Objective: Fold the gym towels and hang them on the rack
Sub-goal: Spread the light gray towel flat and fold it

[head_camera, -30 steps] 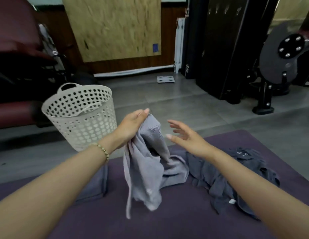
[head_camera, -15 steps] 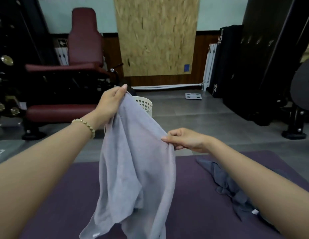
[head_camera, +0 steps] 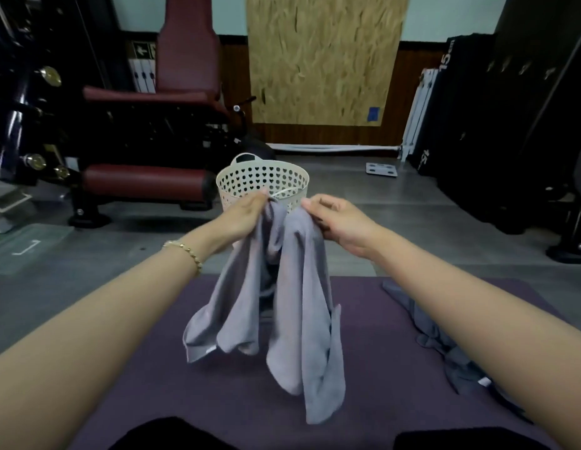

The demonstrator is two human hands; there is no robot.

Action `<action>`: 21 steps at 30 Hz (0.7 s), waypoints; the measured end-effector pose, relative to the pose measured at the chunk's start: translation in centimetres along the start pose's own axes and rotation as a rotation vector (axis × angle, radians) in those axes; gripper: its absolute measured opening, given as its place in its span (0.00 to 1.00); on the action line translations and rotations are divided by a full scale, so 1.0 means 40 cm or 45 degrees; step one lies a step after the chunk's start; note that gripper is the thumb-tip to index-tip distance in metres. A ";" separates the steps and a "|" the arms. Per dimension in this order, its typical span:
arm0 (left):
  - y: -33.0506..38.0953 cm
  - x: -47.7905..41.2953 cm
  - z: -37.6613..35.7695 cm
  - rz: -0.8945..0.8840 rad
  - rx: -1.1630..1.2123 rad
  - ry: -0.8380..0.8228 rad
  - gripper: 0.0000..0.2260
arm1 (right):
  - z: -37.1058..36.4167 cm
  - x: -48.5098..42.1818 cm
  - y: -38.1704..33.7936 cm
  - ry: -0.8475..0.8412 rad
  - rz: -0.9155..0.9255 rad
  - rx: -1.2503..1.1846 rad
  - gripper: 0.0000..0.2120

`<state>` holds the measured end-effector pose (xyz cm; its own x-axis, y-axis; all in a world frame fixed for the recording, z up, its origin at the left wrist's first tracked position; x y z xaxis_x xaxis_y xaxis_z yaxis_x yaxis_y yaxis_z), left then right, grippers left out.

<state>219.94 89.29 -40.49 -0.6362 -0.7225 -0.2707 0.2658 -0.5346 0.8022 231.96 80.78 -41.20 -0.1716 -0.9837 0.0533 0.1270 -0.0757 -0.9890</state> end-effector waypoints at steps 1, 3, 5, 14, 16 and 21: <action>0.003 0.008 -0.035 -0.008 0.068 -0.048 0.20 | -0.003 -0.009 -0.005 0.023 0.004 -0.021 0.08; 0.020 0.022 -0.075 -0.057 0.175 -0.040 0.19 | -0.004 -0.019 -0.011 0.057 0.014 -0.054 0.09; 0.034 0.024 -0.074 -0.078 0.200 0.082 0.18 | 0.004 -0.019 -0.011 0.090 0.031 -0.030 0.10; 0.020 0.021 0.050 -0.018 0.124 0.406 0.18 | 0.031 0.039 0.142 -0.038 -0.164 0.189 0.07; 0.035 0.023 -0.025 -0.029 -0.060 0.111 0.21 | 0.021 0.032 0.147 -0.026 -0.177 -0.023 0.07; -0.008 0.086 -0.098 0.047 -0.124 -0.220 0.22 | 0.023 0.042 0.128 -0.037 -0.183 -0.274 0.08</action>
<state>220.51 85.27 -43.73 -0.7371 -0.6612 -0.1398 0.3548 -0.5547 0.7526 233.23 78.58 -46.06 -0.1442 -0.9699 0.1963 -0.1078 -0.1818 -0.9774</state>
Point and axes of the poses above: each hand's wrist, its own x-axis away from the middle knuckle, its own z-axis out of the back of the hand, y = z × x, the point moved 10 cm from there along -x, towards the middle knuckle, and after that the axes turned 5 degrees about -z, right-handed, at the moved point
